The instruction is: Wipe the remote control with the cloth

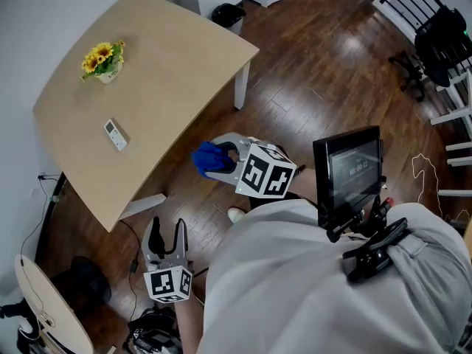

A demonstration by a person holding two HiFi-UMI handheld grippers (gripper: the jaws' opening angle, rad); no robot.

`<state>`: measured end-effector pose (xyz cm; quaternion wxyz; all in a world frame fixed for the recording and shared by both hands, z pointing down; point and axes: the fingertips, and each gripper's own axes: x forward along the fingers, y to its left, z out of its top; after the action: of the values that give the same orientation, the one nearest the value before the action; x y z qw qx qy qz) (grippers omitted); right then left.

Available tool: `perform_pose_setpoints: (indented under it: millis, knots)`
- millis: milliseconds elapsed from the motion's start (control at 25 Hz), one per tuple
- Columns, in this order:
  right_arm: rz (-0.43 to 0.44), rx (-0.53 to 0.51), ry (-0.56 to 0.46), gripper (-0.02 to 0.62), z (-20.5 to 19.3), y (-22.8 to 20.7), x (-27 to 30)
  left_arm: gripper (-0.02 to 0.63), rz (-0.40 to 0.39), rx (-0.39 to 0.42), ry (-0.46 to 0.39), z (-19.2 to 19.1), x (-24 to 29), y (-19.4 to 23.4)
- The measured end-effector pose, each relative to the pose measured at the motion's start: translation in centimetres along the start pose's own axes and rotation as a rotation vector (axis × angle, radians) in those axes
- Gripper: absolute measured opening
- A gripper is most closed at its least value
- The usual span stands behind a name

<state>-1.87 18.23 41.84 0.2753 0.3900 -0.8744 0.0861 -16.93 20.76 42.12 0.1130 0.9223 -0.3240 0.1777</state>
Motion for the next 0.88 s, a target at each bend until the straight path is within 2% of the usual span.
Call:
perform_pose_setpoints:
  millis: [240, 440, 560, 680, 880]
  knots:
    - [-0.05, -0.016, -0.017, 0.196, 0.1, 2.6, -5.0, 0.281, -0.001, 0.022, -0.008, -0.3, -3.2, -2.8]
    - [-0.059, -0.042, -0.03, 0.196, -0.7, 3.3, -9.5, 0.281, -0.019, -0.05, -0.076, 3.6, -2.3, -7.4]
    - [-0.071, -0.051, -0.031, 0.196, -2.0, 3.7, -12.2, 0.273, -0.046, -0.042, -0.112, 5.7, -1.8, -11.2]
    - [-0.074, -0.06, -0.036, 0.196, -3.6, 4.0, -14.8, 0.274, -0.063, 0.005, -0.102, 6.4, -1.6, -15.0]
    - [-0.061, -0.082, -0.029, 0.196, -5.8, 4.8, -16.4, 0.273, -0.056, -0.011, -0.047, 4.0, -1.7, -17.6]
